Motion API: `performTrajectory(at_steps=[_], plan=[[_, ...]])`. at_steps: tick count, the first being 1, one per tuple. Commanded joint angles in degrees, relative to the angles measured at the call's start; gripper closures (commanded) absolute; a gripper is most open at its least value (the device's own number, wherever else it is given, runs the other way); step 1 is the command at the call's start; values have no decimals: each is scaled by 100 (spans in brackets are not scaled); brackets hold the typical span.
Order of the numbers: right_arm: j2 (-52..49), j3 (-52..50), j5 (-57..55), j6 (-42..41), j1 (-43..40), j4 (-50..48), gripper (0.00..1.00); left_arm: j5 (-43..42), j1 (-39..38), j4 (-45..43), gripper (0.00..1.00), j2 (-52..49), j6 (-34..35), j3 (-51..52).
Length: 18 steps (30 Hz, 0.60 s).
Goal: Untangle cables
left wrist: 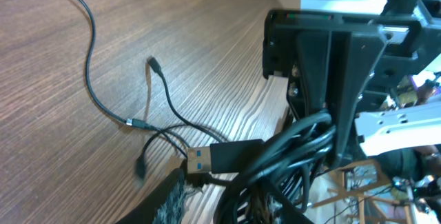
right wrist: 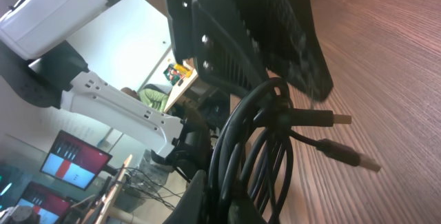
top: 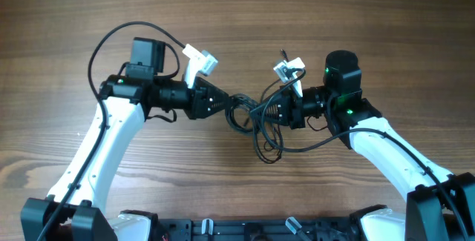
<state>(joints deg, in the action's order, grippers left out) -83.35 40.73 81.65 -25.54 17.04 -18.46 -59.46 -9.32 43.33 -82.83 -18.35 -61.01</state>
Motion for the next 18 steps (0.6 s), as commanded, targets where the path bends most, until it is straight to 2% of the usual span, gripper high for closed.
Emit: performTrajectory(at_steps=[1,4,7,10,13,15,16,18], plan=[[28,57,208,-13,2,-37,96,-463,144,-17,70,-44,-101,4],[28,57,208,-17,2,-37,96,-463,142,-20,72,-44,-101,4],[28,57,208,-39,2,-37,96,-459,66,-17,64,-44,-98,4],[28,57,208,-42,2,-37,96,-133,-219,-22,64,-44,-96,4],[28,57,208,-57,2,-37,96,260,-535,-50,75,-44,-96,4],[28,57,210,-81,2,-35,96,372,-605,-133,91,-44,-94,4],[28,57,208,-160,2,-37,96,385,-599,-175,95,-44,-94,4],[28,57,208,-157,2,-37,96,385,-590,-195,96,-44,-94,4]])
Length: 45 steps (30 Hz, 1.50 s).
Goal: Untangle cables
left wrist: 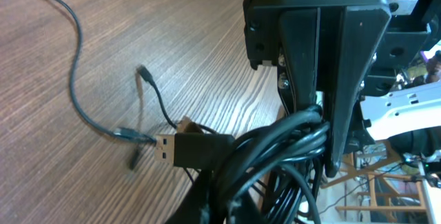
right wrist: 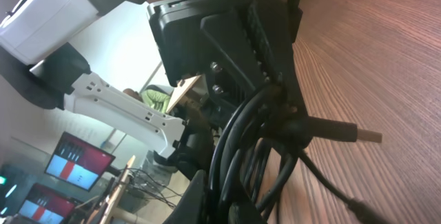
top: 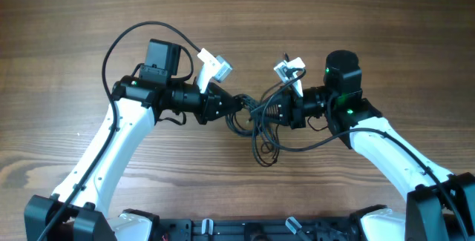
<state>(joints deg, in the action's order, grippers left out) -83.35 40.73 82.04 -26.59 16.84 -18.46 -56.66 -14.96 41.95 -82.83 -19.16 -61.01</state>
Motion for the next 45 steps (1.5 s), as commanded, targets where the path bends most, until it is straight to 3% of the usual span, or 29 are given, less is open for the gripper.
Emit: performTrajectory(at_steps=[1,2,4,5,6,9,11,13,17,18,21,24,27,33,34,36,45], plan=[[28,57,166,-42,22,-37,96,107,-24,-57,96,-44,-13,4],[28,57,155,-39,22,-37,89,109,-24,-57,96,-44,-13,4],[28,57,63,-42,22,-37,43,365,61,-59,96,-44,260,4],[28,57,-33,-42,22,-35,28,787,155,-61,96,-44,702,4],[28,57,-219,-44,22,-35,0,1290,282,-59,96,-44,1215,4],[28,57,-1298,-236,24,-37,0,2100,566,-101,96,-44,2465,4],[28,57,-2371,-1259,81,-50,0,2122,573,-192,96,-44,2868,4],[28,57,-2544,-1716,203,-142,0,2371,520,-236,96,-44,3119,4],[28,57,-2579,-2022,507,-688,2,3777,313,-254,96,-44,4079,4],[31,57,-2750,-2253,586,-726,3,3783,232,-332,96,-44,4087,4],[28,57,-4017,-3136,850,-229,41,3786,-98,-614,96,-44,4083,4],[-15,57,-4900,-3930,990,289,38,3781,-319,-708,96,-37,4061,4],[-111,55,-4717,-4837,1029,282,32,3768,-393,-767,96,-37,4057,4],[-146,57,-4111,-6518,1032,264,36,4013,-649,-1014,96,-37,4065,4],[-149,55,-3978,-6916,1036,264,28,4210,-717,-1014,96,-37,4065,4],[-146,55,-3928,-7261,1036,260,27,4492,-841,-1014,96,-37,4087,4],[-157,55,-4658,-8100,1375,293,43,4627,-1196,-1150,96,-35,4452,4]])
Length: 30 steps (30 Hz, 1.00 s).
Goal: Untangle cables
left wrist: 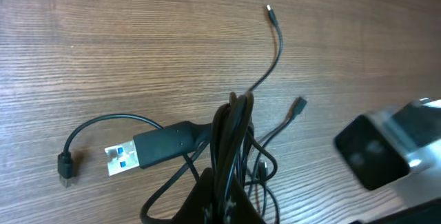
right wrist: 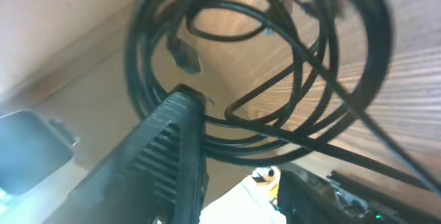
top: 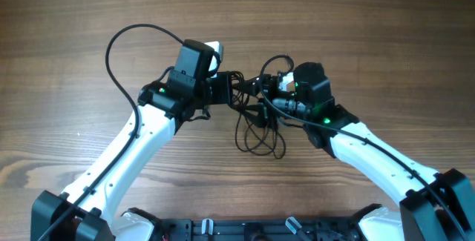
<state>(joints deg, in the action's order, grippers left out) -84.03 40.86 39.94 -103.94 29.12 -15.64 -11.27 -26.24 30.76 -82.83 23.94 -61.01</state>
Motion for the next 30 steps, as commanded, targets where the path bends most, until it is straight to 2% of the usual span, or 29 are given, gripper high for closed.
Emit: performTrajectory(at_steps=[1,6,10,11,13,18,23,25,26,28,30], plan=[[-90,42,-625,-367,179,72,44,87,-66,-22,96,-33,201,4],[-92,39,-1827,-367,199,437,50,90,-66,103,96,72,177,4],[-92,39,-1939,-365,199,435,51,85,-68,212,96,219,162,4],[-92,39,-1939,-365,192,435,52,33,-68,278,96,260,-96,4],[-92,39,-1934,-361,190,435,55,-20,-68,350,96,293,-120,4],[-96,39,-1873,-251,234,455,56,-758,-68,85,96,391,-98,4],[-118,39,-2323,-214,232,452,57,-1840,-68,76,96,393,-101,4],[-118,39,-2726,422,232,299,63,-2081,-66,96,96,393,-111,4],[-118,39,-2828,848,229,151,76,-2201,-66,118,96,393,-122,4],[-116,39,-2782,1493,197,-175,96,-2210,-52,190,96,393,-190,4],[-90,39,-2590,2157,63,-332,96,-2070,52,339,96,400,-420,4]])
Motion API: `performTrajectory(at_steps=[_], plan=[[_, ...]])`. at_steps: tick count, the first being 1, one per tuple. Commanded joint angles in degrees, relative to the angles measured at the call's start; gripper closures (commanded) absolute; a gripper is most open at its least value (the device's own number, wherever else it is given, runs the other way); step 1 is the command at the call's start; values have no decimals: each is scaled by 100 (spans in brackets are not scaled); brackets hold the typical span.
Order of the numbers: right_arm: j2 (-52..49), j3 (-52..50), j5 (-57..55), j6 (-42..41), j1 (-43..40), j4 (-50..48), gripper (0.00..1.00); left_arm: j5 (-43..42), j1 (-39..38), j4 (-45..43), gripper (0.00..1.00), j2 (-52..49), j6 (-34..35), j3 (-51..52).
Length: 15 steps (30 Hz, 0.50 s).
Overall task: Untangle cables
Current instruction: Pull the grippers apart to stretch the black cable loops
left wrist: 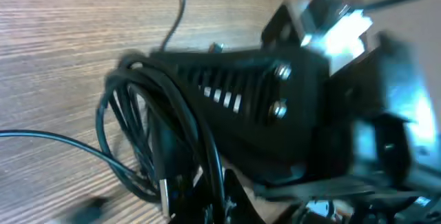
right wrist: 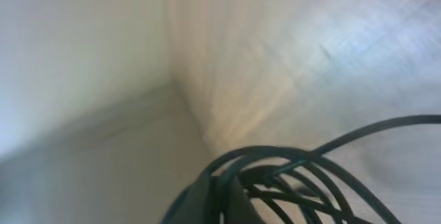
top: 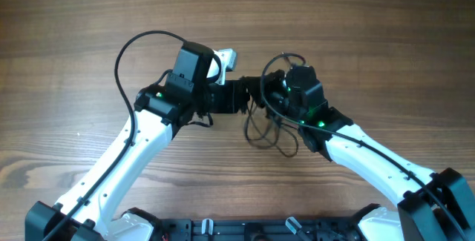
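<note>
A tangle of black cables hangs in loops between both grippers above the table's middle. My left gripper reaches in from the left and is shut on strands of it. My right gripper comes from the right, almost touching the left one, also shut on the bundle. The left wrist view shows the cables in front of the right gripper's black body, with my left gripper at the bottom edge. In the blurred right wrist view, my right gripper pinches cable loops.
The wooden table lies all around. The left arm's own wiring arcs out in a loop at its far side. A black bar of the robot's base runs along the near edge.
Both grippers have shifted a little to the right and closer together, now nearly touching. The hanging loops have moved right with them. The right wrist view now faces mostly bare surface.
At first both grippers held the tangle at mid-table, a short way apart, with plugs trailing on the wood. Then the left gripper was closer in. Later both held it farther from the near edge with wrists turned, and now they meet there.
</note>
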<state>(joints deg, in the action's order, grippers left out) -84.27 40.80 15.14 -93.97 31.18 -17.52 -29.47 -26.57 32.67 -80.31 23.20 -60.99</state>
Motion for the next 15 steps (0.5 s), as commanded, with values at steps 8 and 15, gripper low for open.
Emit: performTrajectory(at_steps=[8,15], plan=[[577,46,1143,3945,-2116,1862,96,1132,2205,715,96,452,289,2],[713,46,1849,4756,-2800,2356,41,-146,2367,492,96,450,-968,2]])
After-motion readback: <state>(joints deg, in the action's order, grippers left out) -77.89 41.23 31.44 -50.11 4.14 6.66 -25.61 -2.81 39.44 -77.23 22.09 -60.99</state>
